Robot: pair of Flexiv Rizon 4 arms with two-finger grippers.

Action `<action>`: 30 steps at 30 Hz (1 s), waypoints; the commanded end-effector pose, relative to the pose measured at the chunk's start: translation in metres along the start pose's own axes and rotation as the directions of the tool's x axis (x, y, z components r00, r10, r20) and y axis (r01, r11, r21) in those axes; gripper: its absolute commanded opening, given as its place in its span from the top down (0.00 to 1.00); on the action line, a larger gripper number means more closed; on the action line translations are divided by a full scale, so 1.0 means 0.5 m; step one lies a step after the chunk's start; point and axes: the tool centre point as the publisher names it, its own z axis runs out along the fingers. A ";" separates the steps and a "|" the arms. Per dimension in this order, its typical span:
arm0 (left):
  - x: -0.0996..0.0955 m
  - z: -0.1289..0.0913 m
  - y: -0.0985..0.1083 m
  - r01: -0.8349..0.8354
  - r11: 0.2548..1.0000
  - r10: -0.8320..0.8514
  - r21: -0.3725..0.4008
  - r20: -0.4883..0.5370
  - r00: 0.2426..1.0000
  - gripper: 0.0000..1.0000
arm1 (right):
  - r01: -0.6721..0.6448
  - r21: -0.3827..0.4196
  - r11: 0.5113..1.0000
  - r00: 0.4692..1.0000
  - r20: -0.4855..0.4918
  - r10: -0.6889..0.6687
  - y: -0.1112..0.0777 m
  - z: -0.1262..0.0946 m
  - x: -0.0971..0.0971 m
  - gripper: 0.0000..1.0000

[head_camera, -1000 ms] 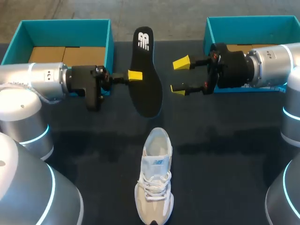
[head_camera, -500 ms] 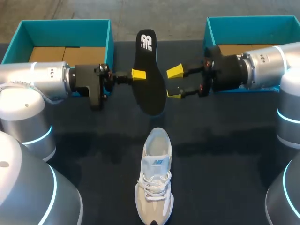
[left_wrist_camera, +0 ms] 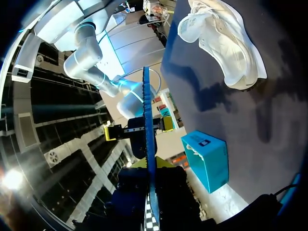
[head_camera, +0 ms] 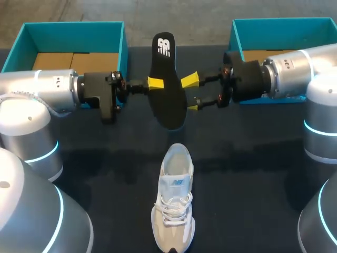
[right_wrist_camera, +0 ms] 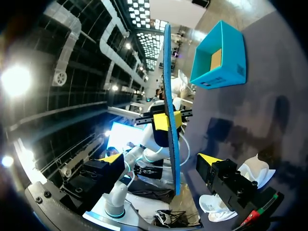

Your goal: Take the shoe out of the shoebox, open the shoe tongue, remove and reinsert the insole, then place the shoe into the shoebox

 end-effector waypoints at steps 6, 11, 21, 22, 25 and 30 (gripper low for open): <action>0.011 -0.001 0.007 0.088 0.996 -0.088 -0.018 -0.029 0.996 1.00 | 0.034 0.015 0.999 0.998 0.043 -0.034 0.001 0.040 -0.019 0.00; 0.008 -0.002 0.006 0.099 0.995 -0.099 -0.019 -0.027 0.995 1.00 | 0.050 0.014 0.999 0.997 0.061 -0.051 0.010 0.056 -0.024 0.00; 0.007 -0.003 0.001 0.101 0.994 -0.102 -0.031 -0.030 0.994 1.00 | 0.082 -0.020 0.996 0.995 0.067 -0.080 0.022 0.059 -0.029 0.10; 0.007 -0.004 0.001 0.103 0.994 -0.104 -0.035 -0.029 0.994 1.00 | 0.082 -0.023 0.996 0.995 0.066 -0.080 0.022 0.056 -0.030 0.18; 0.010 -0.006 0.003 0.104 0.993 -0.106 -0.047 -0.033 0.994 1.00 | 0.070 -0.058 0.996 0.996 0.066 -0.066 0.019 0.052 -0.032 0.18; 0.011 -0.006 0.004 0.099 0.993 -0.101 -0.056 -0.035 0.994 1.00 | 0.051 -0.094 0.994 0.997 0.060 -0.046 0.016 0.050 -0.041 0.48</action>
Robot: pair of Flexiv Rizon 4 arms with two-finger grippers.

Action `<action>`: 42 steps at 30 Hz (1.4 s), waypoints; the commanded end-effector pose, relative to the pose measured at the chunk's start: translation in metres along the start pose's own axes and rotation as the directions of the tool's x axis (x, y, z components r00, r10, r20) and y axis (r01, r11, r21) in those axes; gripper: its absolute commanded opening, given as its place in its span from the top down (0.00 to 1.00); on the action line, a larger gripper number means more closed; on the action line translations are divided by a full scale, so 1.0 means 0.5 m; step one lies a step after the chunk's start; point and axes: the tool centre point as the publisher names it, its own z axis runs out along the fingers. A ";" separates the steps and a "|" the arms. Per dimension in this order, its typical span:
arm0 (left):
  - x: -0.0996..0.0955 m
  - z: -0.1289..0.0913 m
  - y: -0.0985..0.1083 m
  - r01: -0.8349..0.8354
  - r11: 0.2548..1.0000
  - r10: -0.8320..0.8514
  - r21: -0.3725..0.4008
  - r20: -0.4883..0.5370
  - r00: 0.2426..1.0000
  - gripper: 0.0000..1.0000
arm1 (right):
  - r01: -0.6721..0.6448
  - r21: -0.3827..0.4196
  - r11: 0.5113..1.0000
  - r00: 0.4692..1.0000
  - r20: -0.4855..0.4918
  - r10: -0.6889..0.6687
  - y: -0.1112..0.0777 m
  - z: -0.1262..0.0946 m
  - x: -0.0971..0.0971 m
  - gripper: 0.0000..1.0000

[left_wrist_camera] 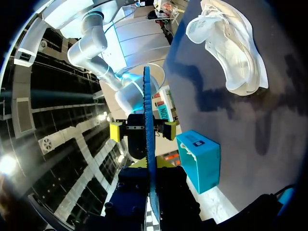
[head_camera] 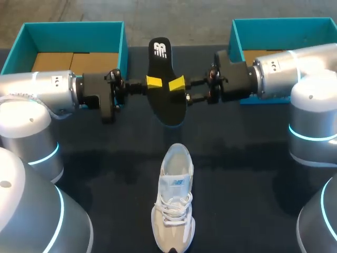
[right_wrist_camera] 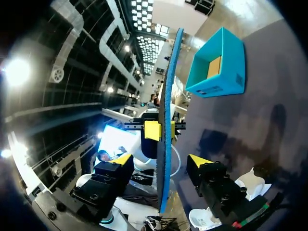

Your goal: Take the shoe out of the shoebox, open the shoe tongue, remove and reinsert the insole, then place the shoe into the shoebox

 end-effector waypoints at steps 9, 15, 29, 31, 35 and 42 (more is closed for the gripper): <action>-0.004 0.010 -0.007 -0.011 1.000 0.011 -0.008 0.000 1.000 1.00 | -0.029 -0.049 0.998 1.000 0.001 0.029 -0.020 0.003 -0.010 0.60; -0.002 0.016 -0.008 -0.009 1.000 0.009 0.000 -0.004 1.000 1.00 | -0.028 -0.038 0.999 1.000 0.004 0.029 -0.020 0.002 -0.011 0.64; -0.002 0.020 -0.010 -0.005 1.000 0.006 0.011 -0.009 1.000 1.00 | -0.027 -0.005 1.000 1.000 0.010 0.027 -0.014 0.002 -0.015 0.70; -0.002 0.021 -0.011 -0.003 1.000 0.003 0.017 -0.006 1.000 1.00 | -0.027 0.003 1.000 1.000 0.014 0.027 -0.013 0.002 -0.015 0.70; -0.002 0.021 -0.013 -0.003 1.000 0.004 0.022 -0.009 1.000 1.00 | -0.025 0.022 0.999 1.000 0.016 0.024 -0.012 0.001 -0.014 0.71; -0.003 0.020 -0.016 -0.007 1.000 0.007 0.025 -0.013 1.000 1.00 | -0.030 0.041 0.999 0.999 0.015 0.029 -0.012 -0.003 -0.013 0.72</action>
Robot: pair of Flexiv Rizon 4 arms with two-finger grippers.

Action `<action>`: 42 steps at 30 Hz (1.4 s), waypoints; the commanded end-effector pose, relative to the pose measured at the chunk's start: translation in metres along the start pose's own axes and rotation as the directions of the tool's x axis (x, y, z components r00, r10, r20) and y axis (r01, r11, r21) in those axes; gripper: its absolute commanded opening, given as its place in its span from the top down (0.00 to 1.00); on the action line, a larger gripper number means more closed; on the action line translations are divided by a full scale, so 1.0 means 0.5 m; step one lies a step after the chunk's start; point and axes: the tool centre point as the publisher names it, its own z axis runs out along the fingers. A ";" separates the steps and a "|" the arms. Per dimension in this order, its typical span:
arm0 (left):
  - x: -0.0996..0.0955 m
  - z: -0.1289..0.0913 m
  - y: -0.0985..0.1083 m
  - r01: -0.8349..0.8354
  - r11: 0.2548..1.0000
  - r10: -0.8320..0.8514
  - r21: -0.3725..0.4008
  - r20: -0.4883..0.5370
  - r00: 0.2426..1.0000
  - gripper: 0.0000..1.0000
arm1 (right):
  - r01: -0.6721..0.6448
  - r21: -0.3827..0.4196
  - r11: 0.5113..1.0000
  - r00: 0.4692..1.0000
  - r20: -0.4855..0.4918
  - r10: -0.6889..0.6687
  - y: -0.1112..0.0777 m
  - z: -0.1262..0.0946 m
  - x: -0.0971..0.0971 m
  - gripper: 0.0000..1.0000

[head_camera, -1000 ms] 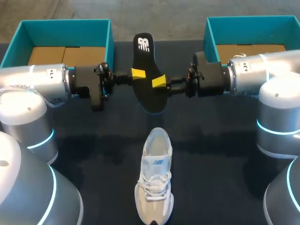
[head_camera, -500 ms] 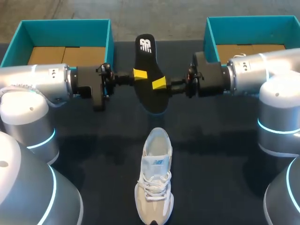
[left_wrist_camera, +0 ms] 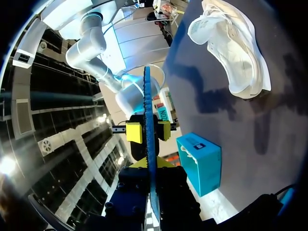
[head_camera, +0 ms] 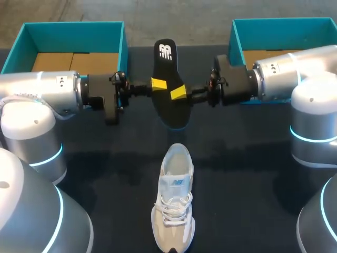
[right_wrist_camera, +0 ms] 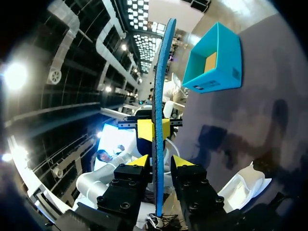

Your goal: Take the shoe out of the shoebox, open the shoe tongue, remove and reinsert the insole, then place the shoe into the shoebox

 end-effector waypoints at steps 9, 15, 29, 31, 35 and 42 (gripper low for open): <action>0.000 -0.001 -0.002 0.000 1.000 0.000 0.004 -0.008 1.000 1.00 | -0.017 0.019 1.000 1.000 -0.006 0.017 0.004 0.000 -0.006 0.89; 0.000 -0.001 -0.001 -0.001 1.000 0.001 0.002 -0.010 1.000 1.00 | -0.022 0.022 1.000 1.000 -0.007 0.022 0.001 -0.002 -0.006 0.84; 0.005 0.003 0.000 -0.005 1.000 0.005 -0.001 -0.019 1.000 1.00 | -0.024 0.039 0.999 0.999 -0.023 0.025 0.005 0.007 -0.012 0.94; 0.006 0.004 0.000 -0.007 1.000 0.007 -0.002 -0.021 1.000 1.00 | -0.024 0.042 0.999 0.999 -0.026 0.025 0.006 0.008 -0.013 1.00; 0.008 0.007 0.000 -0.014 1.000 0.014 -0.006 -0.031 0.999 1.00 | -0.024 0.045 0.999 0.999 -0.027 0.026 0.007 0.009 -0.013 1.00; 0.013 0.007 0.002 -0.018 1.000 0.018 -0.008 -0.057 0.998 0.00 | -0.020 0.036 0.999 1.000 -0.023 0.020 0.004 0.005 -0.012 1.00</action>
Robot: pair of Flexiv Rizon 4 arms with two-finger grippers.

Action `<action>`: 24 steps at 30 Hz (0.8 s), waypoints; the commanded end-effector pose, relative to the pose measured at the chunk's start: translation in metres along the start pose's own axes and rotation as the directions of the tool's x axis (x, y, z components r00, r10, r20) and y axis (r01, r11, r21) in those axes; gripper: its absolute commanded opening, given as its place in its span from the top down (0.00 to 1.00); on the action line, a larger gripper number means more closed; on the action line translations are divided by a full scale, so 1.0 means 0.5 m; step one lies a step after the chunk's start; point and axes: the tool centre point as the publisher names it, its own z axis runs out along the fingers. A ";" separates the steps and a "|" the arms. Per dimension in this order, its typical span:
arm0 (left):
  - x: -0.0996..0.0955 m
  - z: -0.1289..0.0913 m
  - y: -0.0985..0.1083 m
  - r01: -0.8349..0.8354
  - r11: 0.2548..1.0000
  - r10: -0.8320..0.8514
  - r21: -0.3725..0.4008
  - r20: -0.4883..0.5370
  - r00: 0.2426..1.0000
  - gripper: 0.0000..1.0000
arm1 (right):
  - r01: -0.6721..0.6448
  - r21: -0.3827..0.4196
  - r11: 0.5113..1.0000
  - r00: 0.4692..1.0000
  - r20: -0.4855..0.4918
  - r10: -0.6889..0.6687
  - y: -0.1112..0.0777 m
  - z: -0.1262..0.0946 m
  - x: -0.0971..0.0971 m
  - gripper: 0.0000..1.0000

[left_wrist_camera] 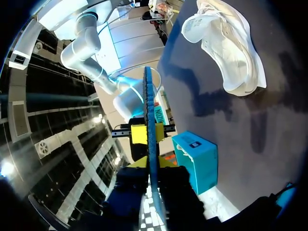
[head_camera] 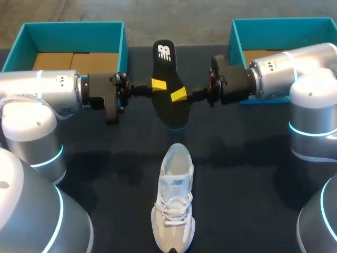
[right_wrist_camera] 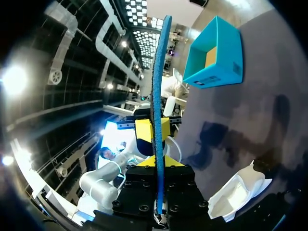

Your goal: Take the shoe out of the shoebox, open the shoe tongue, remove and reinsert the insole, then place the shoe into the shoebox

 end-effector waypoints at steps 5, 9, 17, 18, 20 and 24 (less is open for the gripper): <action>0.002 -0.004 -0.003 0.009 1.000 -0.008 0.007 -0.027 1.000 0.00 | 0.015 -0.016 1.000 1.000 0.020 -0.015 -0.004 0.000 0.001 1.00; 0.010 -0.026 -0.008 0.024 1.000 -0.023 0.013 -0.059 0.998 0.00 | 0.048 -0.015 0.999 0.998 0.029 -0.047 -0.008 -0.006 -0.002 1.00; 0.043 -0.093 -0.018 0.124 0.992 -0.118 0.029 -0.149 0.982 0.00 | 0.149 0.007 0.989 0.987 0.058 -0.149 -0.012 -0.016 -0.016 1.00; 0.048 -0.102 -0.020 0.144 0.989 -0.137 0.035 -0.160 0.978 0.00 | 0.154 0.014 0.988 0.985 0.069 -0.155 -0.013 -0.017 -0.017 1.00; 0.056 -0.117 -0.025 0.205 0.978 -0.195 0.046 -0.170 0.966 0.00 | 0.166 0.028 0.986 0.982 0.088 -0.168 -0.012 -0.016 -0.021 1.00; 0.073 -0.147 -0.036 0.309 0.950 -0.291 0.051 -0.225 0.930 0.00 | 0.185 0.040 0.982 0.980 0.063 -0.188 -0.013 -0.016 -0.034 1.00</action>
